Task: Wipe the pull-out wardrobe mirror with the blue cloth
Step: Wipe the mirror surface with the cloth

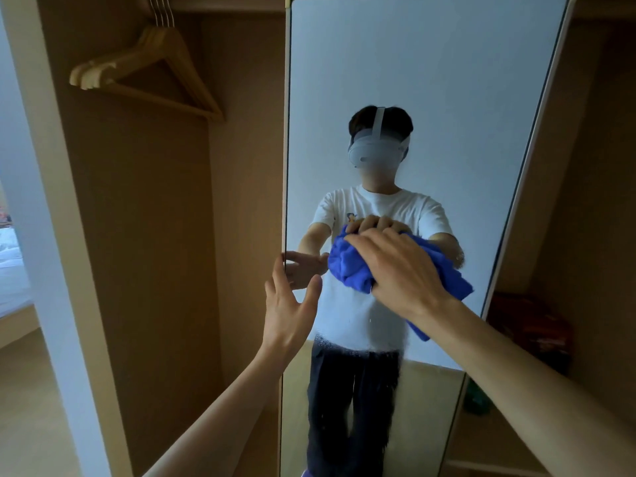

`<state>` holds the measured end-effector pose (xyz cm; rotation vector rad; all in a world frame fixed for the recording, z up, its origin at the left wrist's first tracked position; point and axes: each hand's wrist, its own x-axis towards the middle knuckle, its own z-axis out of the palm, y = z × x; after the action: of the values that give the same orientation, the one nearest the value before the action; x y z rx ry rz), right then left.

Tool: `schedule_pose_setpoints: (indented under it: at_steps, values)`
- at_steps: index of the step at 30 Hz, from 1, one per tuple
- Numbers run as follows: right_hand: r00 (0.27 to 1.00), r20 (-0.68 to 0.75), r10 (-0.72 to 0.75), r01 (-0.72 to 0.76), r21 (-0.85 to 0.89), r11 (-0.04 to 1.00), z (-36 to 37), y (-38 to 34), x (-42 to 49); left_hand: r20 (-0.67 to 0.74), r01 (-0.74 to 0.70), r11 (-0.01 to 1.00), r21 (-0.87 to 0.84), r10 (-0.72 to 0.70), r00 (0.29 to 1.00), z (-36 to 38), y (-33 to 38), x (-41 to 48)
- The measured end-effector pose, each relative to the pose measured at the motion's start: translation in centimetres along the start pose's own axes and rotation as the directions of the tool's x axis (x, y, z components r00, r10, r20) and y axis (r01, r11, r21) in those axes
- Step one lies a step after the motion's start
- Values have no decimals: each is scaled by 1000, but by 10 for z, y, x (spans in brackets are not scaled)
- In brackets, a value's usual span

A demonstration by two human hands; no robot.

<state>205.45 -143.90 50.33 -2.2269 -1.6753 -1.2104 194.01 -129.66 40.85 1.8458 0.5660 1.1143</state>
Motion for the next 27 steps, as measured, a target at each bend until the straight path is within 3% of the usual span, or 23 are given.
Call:
schedule_pose_setpoints:
  at_steps: [2, 9, 14, 22, 27]
  values:
    - [1000, -1, 9, -9, -38, 999, -12, 14, 9, -32, 19, 1000, 16, -19, 999, 6, 6, 1]
    - [995, -100, -1, 8, 70, 997, -27, 37, 8, -126, 0, 996, 84, 11, 992, 18, 26, 8]
    - [998, -60, -9, 7, -21, 1000, -3, 30, -9, -151, 3, 991, 136, 18, 988, 23, 24, 3]
    - [992, 93, -88, 79, 105, 991, 29, 4, -63, -167, 21, 984, 178, 9, 986, 23, 23, -2]
    - [995, 60, -83, 75, 128, 989, 24, 12, -61, -185, 61, 981, 181, -27, 982, 25, 18, -9]
